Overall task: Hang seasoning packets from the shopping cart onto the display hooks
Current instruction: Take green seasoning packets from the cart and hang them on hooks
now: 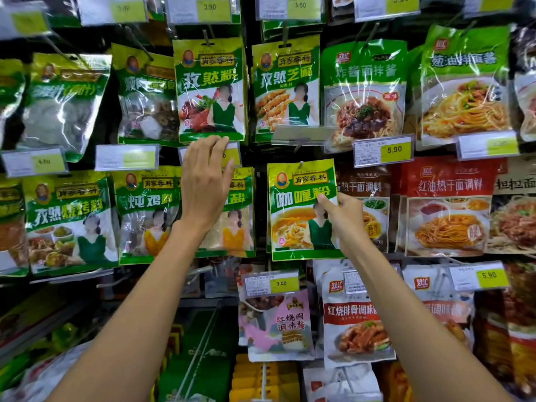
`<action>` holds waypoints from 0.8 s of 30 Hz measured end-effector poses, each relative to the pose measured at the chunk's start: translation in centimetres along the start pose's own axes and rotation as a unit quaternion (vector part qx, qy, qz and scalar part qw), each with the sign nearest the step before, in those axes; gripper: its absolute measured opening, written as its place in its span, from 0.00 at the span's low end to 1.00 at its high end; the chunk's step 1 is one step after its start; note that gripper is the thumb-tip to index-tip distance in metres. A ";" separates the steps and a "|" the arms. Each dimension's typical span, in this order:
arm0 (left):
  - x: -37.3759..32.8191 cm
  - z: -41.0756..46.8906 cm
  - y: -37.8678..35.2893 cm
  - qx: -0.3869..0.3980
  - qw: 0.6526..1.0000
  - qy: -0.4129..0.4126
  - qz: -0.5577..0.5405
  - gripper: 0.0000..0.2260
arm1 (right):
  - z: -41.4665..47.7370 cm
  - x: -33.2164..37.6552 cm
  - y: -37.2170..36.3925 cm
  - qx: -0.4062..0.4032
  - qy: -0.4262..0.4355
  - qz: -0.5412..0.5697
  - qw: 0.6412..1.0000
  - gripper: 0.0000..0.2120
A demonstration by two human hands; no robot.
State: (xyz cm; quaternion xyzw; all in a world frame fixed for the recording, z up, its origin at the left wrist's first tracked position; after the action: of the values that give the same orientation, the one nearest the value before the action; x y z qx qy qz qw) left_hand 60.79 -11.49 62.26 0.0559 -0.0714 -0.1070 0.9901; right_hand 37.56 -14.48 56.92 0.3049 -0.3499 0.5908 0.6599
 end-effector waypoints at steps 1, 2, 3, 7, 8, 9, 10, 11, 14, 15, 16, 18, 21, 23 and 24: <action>0.0 0.0 0.0 0.001 1.000 0.000 0.002 0.16 | 0.1 -0.1 -0.1 -0.010 -0.003 -0.009 1.000 0.14; 0.0 0.0 0.0 0.003 1.000 0.000 0.003 0.16 | 0.3 -0.2 -0.3 -0.019 -0.006 -0.017 1.000 0.14; 0.0 0.0 0.0 0.004 1.000 0.000 0.004 0.16 | 0.5 -0.4 -0.5 -0.027 -0.008 -0.022 0.999 0.13; -0.1 -0.1 0.0 0.004 1.000 -0.004 0.007 0.16 | 1.0 -1.1 -1.4 -0.074 -0.011 -0.050 0.996 0.10; -0.1 -0.2 0.0 0.004 1.000 -0.006 0.008 0.16 | 1.1 -1.2 -1.6 -0.089 -0.010 -0.062 0.994 0.11; 0.0 -0.2 0.0 0.004 1.000 -0.007 0.008 0.16 | 1.2 -1.3 -1.8 -0.102 -0.009 -0.073 0.992 0.12; 0.0 -0.1 0.0 0.005 1.000 -0.007 0.009 0.16 | 1.3 -1.4 -2.0 -0.113 -0.009 -0.079 0.990 0.13; 0.1 -0.1 0.0 0.006 1.000 -0.008 0.009 0.16 | 1.4 -1.5 -2.1 -0.121 -0.010 -0.083 0.989 0.13; 0.2 -0.1 0.2 0.012 1.000 -0.007 0.003 0.17 | 1.3 -1.8 -2.2 -0.118 -0.007 -0.104 0.988 0.13; 0.0 -0.2 0.3 0.011 1.000 -0.005 0.000 0.17 | 1.1 -1.8 -1.9 -0.113 -0.003 -0.115 0.987 0.13; -0.2 -0.3 0.5 0.008 1.000 -0.003 -0.002 0.17 | 0.7 -1.6 -1.5 -0.106 -0.002 -0.122 0.987 0.11; -1.2 -0.8 0.9 0.002 1.000 -0.001 -0.007 0.16 | -0.6 -1.4 -0.2 -0.096 -0.003 -0.127 0.987 0.09; -4.6 -3.2 1.3 0.003 0.998 -0.013 -0.055 0.14 | -3.6 -1.2 3.3 -0.086 0.022 -0.136 0.987 0.11; -8.5 -5.6 1.1 0.021 0.992 -0.009 -0.123 0.13 | -6.9 -1.6 6.4 -0.080 0.034 -0.140 0.986 0.09; -10.9 -7.1 1.0 0.037 0.985 0.001 -0.167 0.12 | -8.8 -2.1 8.1 -0.082 0.031 -0.141 0.986 0.09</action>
State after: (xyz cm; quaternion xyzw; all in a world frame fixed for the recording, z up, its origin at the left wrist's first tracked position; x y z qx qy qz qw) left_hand 51.51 -7.40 54.03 0.1033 -0.0642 -0.2680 0.9557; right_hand 30.28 -7.55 50.06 0.2777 -0.3302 0.4701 0.7700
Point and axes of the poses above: each hand's wrist, its own z-axis towards the middle knuckle, its own y-axis out of the back of the hand, x = y × z, the point moved 1 cm from there along z, towards the middle knuckle, and after that the axes turned 7 degrees about x, right-handed, at the moved point
